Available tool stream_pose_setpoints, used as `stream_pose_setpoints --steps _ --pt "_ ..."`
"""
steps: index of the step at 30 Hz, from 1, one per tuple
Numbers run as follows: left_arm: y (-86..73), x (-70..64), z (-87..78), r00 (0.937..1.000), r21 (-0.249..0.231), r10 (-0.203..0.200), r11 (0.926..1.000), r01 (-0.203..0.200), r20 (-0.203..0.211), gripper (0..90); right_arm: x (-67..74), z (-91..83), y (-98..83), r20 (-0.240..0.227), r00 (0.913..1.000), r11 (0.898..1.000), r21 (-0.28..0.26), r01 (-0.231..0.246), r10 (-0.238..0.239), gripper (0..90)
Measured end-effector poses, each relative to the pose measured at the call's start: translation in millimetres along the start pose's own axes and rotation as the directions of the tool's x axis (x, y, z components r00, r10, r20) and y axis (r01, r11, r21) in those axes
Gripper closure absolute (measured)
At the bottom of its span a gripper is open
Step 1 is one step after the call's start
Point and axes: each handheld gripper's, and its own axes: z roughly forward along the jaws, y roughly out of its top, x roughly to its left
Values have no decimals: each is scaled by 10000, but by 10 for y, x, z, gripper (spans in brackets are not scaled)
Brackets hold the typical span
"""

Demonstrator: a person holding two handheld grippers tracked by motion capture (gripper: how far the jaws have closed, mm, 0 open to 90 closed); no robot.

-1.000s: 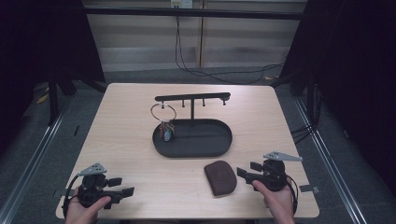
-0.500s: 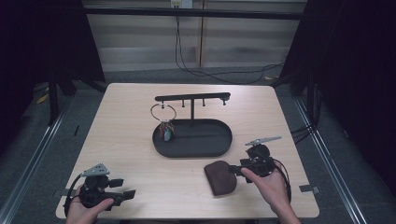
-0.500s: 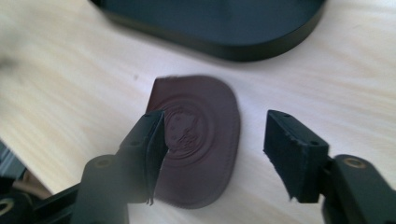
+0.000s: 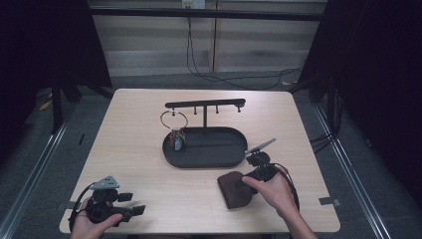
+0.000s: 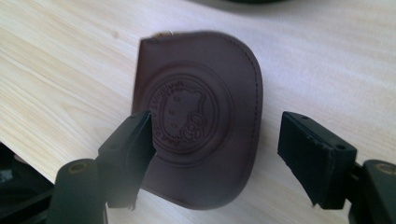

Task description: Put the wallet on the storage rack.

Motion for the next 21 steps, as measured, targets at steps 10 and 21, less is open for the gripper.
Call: stream_pose_setpoints --steps 10,21 --pt "-6 8 16 9999 81 -79 9999 80 -62 264 -5 84 91 -29 9992 9953 883 -400 404 362" --pt "-12 58 -6 9996 67 -268 9996 269 -27 275 -91 170 117 -148 9965 9942 697 -816 828 439"
